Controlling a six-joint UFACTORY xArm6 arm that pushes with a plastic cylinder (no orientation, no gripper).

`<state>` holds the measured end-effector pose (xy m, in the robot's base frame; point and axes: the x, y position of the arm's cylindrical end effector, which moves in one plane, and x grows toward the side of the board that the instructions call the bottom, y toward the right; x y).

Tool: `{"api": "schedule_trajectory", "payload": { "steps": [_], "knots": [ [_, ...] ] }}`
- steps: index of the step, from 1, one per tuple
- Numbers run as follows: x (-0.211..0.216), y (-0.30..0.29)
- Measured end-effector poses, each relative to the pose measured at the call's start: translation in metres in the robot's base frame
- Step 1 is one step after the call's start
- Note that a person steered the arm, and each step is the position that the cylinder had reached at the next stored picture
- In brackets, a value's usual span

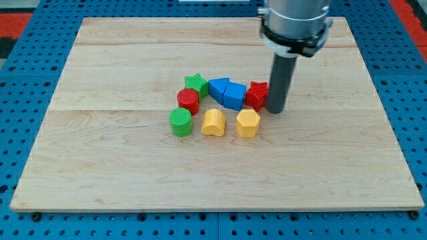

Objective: Form a triangle with blue cube triangle red star

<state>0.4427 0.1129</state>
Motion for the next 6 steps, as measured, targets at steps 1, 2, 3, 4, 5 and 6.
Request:
{"api": "schedule_trajectory", "payload": {
  "steps": [1,2,3,4,5,6],
  "knots": [
    [-0.027,-0.011],
    [0.001,0.016],
    [0.015,-0.021],
    [-0.001,-0.086],
    [-0.04,-0.088],
    [-0.095,-0.065]
  ]
}}
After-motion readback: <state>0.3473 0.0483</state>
